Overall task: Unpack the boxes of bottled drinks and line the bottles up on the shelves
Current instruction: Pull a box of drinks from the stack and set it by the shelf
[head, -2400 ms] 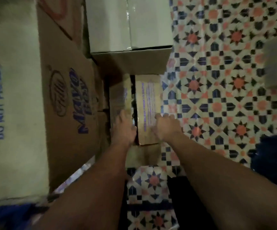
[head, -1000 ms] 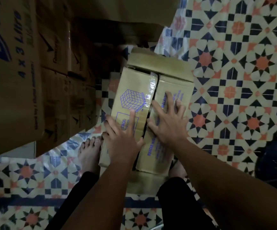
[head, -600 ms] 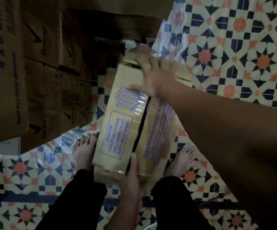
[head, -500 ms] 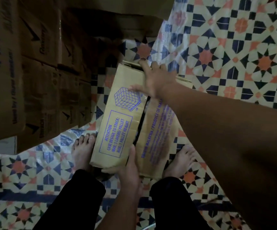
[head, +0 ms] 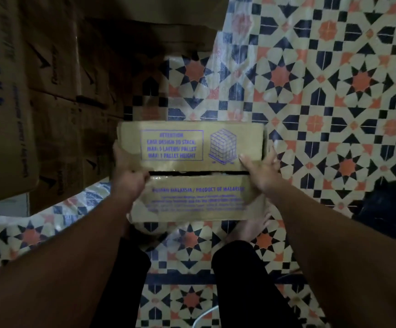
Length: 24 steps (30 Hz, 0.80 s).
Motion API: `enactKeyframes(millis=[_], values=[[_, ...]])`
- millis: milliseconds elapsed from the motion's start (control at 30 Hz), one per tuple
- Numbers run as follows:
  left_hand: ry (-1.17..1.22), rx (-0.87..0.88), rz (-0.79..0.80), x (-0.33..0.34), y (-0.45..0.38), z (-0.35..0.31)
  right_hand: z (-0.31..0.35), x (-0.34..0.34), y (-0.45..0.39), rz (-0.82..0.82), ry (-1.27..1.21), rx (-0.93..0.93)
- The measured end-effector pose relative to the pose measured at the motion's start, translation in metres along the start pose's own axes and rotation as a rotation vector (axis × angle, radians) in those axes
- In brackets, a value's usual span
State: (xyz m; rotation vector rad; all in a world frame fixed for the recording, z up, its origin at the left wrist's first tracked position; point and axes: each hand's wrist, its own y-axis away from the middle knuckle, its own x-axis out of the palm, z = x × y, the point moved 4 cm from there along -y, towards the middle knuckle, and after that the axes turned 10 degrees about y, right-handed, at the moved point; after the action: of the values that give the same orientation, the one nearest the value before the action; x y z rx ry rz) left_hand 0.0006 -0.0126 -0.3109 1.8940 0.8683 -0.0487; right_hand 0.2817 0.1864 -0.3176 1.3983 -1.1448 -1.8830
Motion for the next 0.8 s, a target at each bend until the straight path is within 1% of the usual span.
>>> enactKeyframes(millis=[67,100,133,200,233,300,367,533,633,733,800], values=[[-0.112,0.033,0.004,-0.006,-0.013,-0.022,-0.022,0.005,0.004,0.055,-0.264,0.047],[-0.170,0.029,-0.009,-0.010,-0.019,-0.029,-0.028,0.005,0.007,0.048,-0.326,0.034],[-0.257,0.027,-0.026,-0.015,-0.027,-0.033,-0.032,0.005,0.007,0.013,-0.323,0.011],[-0.421,0.015,0.002,-0.022,-0.044,-0.031,-0.033,0.004,0.003,-0.072,-0.164,-0.004],[-0.462,-0.011,0.036,-0.022,-0.051,-0.028,-0.032,0.004,-0.002,-0.108,-0.072,0.020],[-0.496,-0.050,0.076,-0.020,-0.061,-0.022,-0.031,0.003,-0.011,-0.156,0.085,0.105],[-0.501,-0.052,0.056,-0.016,-0.067,-0.020,-0.030,0.002,-0.016,-0.189,0.175,0.150],[-0.573,0.005,0.000,-0.024,-0.057,-0.030,-0.020,-0.020,-0.001,-0.192,0.312,0.036],[-0.630,-0.009,0.002,-0.043,-0.027,-0.045,-0.012,-0.042,0.025,-0.170,0.335,0.004],[-0.658,-0.052,0.010,-0.068,0.025,-0.055,-0.009,-0.067,0.081,-0.149,0.372,-0.002],[-0.664,-0.074,0.017,-0.090,0.074,-0.065,-0.004,-0.094,0.131,-0.147,0.367,-0.019]])
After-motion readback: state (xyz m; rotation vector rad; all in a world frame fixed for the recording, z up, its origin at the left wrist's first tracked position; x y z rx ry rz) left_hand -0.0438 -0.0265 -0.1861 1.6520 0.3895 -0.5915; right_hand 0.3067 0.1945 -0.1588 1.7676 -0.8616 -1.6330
